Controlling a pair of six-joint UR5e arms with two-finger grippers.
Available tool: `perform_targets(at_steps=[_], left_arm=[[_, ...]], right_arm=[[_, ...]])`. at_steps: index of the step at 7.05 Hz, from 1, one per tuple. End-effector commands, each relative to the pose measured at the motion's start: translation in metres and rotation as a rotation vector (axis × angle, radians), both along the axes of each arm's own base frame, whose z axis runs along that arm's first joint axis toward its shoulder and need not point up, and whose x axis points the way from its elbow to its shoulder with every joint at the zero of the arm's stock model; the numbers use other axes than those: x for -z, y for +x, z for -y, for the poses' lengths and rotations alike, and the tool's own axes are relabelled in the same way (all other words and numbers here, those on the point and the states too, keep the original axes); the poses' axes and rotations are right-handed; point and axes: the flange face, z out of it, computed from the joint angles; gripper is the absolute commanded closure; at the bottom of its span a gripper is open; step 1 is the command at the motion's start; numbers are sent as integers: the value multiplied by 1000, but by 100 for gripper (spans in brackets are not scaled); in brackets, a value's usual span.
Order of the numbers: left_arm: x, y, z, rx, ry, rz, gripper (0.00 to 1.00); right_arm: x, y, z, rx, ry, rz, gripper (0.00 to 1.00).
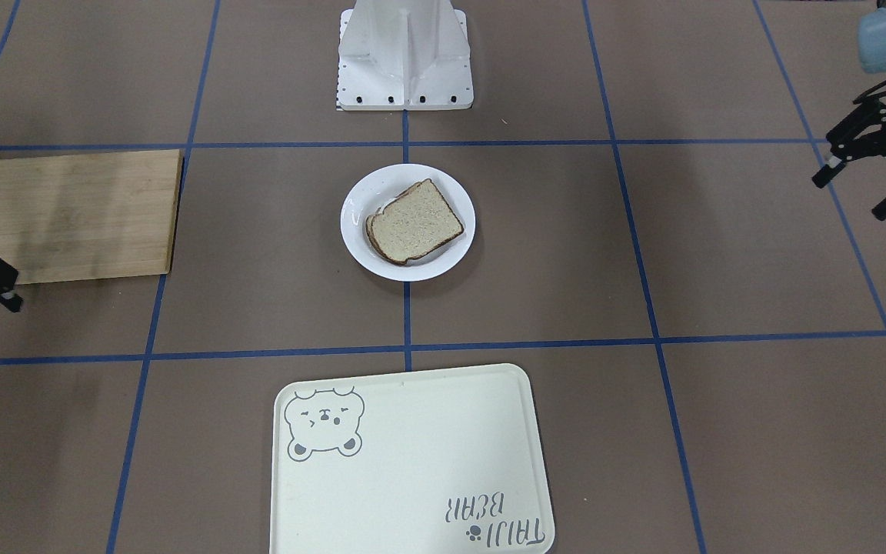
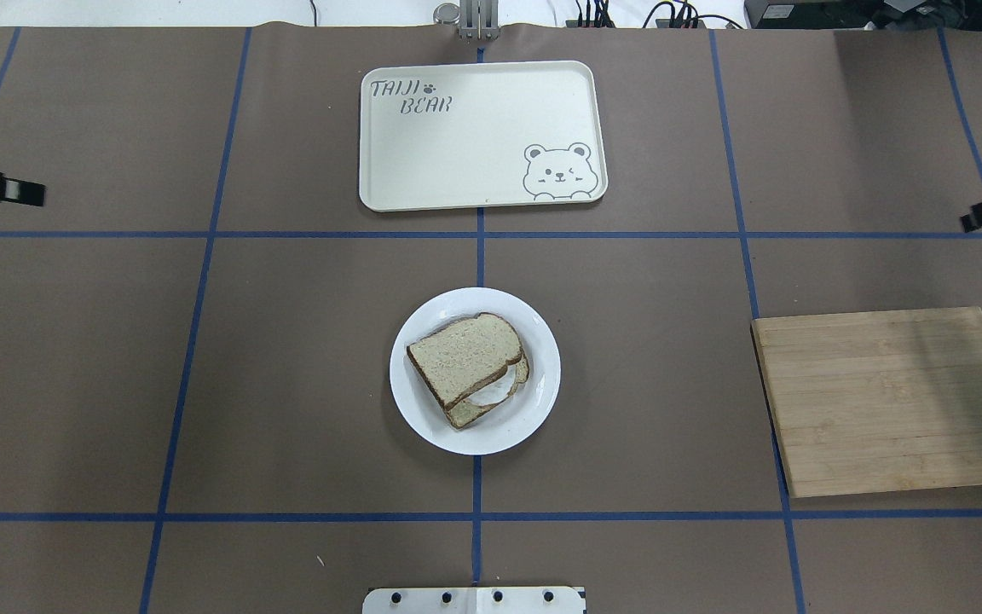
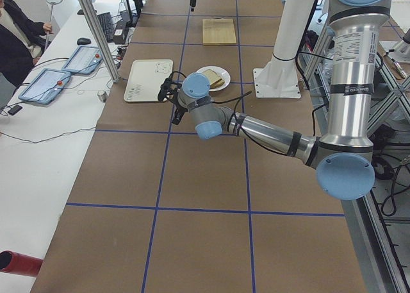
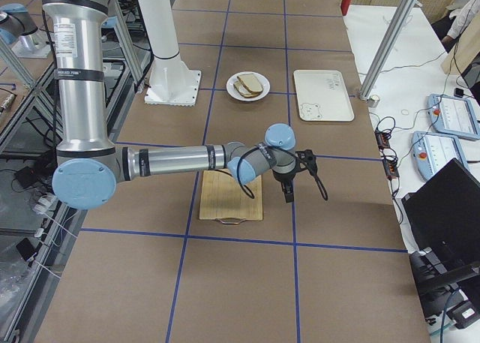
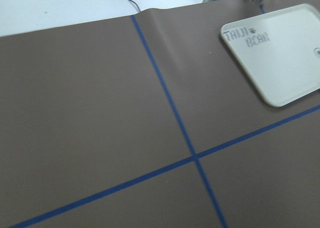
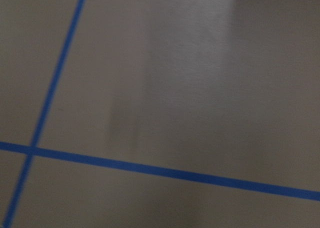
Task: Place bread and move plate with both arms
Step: 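Reach the left gripper to the plate rim and grip it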
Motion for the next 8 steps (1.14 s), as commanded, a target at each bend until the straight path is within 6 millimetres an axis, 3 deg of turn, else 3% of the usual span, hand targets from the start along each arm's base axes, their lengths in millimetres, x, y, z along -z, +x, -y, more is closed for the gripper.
perform_targets(at_steps=[1, 2, 3, 5, 6, 7, 8], left_arm=[[35, 107, -32, 3, -137, -162, 2], [38, 157, -60, -6, -186, -217, 2], [41, 194, -86, -12, -236, -265, 2], [45, 252, -109, -33, -339, -323, 2], [35, 286, -132, -11, -343, -308, 2], [39, 321, -154, -12, -339, -314, 3], [46, 347, -161, -6, -344, -332, 15]], right_arm=[[-54, 102, -31, 107, -53, -77, 0], [-66, 138, -47, 135, -99, -77, 0], [-80, 157, -65, 165, -98, -92, 0], [-77, 161, -63, 143, -99, -77, 0], [-77, 160, -63, 142, -102, -68, 0], [-77, 158, -64, 141, -102, -49, 0], [-77, 158, -64, 142, -102, -43, 0]])
